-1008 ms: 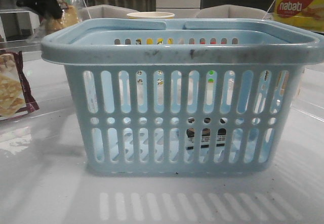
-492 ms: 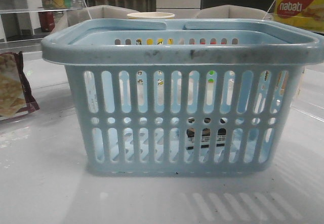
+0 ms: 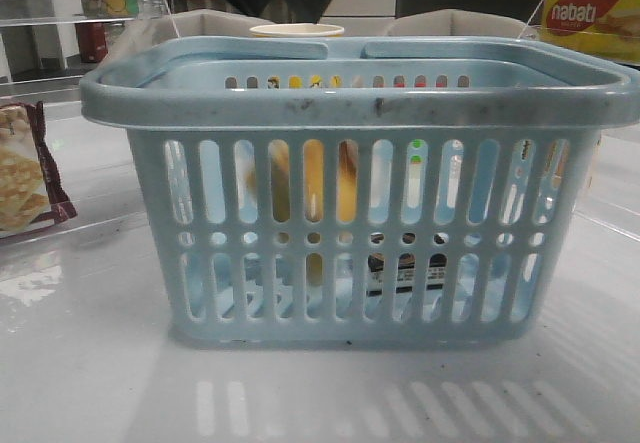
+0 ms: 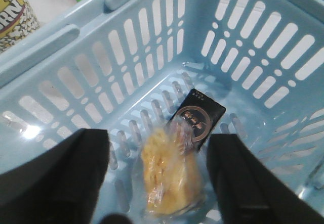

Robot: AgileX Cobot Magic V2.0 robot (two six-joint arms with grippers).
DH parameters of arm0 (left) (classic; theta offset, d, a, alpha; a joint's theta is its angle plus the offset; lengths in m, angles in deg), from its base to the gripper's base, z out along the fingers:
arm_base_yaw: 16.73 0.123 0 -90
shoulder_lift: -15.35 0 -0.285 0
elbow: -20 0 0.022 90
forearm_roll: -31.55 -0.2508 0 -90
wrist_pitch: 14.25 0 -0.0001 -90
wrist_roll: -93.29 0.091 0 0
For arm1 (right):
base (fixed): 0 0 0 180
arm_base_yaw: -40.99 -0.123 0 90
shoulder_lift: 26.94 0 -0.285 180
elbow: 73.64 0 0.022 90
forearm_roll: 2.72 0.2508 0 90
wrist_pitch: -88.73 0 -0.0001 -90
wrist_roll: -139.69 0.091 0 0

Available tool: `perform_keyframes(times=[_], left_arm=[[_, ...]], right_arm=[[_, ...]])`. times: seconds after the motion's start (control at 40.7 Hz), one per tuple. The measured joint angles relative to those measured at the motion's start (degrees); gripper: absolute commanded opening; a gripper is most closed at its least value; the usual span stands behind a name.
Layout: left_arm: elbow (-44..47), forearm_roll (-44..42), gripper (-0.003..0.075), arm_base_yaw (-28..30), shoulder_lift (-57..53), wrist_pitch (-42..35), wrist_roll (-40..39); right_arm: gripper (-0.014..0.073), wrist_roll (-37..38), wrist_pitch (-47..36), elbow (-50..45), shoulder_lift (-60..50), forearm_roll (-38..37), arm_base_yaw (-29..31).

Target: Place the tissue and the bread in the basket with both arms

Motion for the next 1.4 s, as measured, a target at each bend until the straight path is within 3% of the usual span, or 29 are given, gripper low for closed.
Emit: perform_keyframes(times=[0.172, 0.369, 0.664, 0.786, 0.934, 1.18, 1.278, 1.401], left_arm=[[1.89, 0.17, 0.0525, 0.00, -6.83, 1.37, 0.00], [10.33, 0.82, 0.0487, 0.00, -20.86, 1.37, 0.00], [24.81, 0.91, 0.0487, 0.00, -40.49, 2.12, 0.00], [30.08, -0.45, 0.0487, 0.00, -48.04, 3.48, -3.51], [34.82, -5.72, 0.0487, 0.00, -54.12, 6.67, -9.16], [37.85, -7.75, 0.0471, 0.00, -57.00, 8.05, -10.44], [37.89, -7.75, 0.0402, 0.00, -57.00, 8.19, -10.44], [37.98, -7.83, 0.0273, 0.00, -57.00, 8.19, -10.44]], right_arm=[[0.0591, 0.00, 0.22, 0.00, 0.00, 0.00, 0.00], [0.0591, 0.00, 0.22, 0.00, 0.00, -0.10, 0.00], [0.0591, 0.00, 0.22, 0.00, 0.00, -0.10, 0.00], [0.0591, 0.00, 0.22, 0.00, 0.00, -0.12, 0.00], [0.0591, 0.00, 0.32, 0.00, 0.00, -0.22, 0.00], [0.0589, 0.00, 1.23, -0.56, 0.00, -0.22, 0.00], [0.0534, -0.48, 1.23, -1.56, 0.00, -0.22, 0.00], [0.0358, -1.31, 0.43, -3.59, 0.00, -0.22, 0.00]])
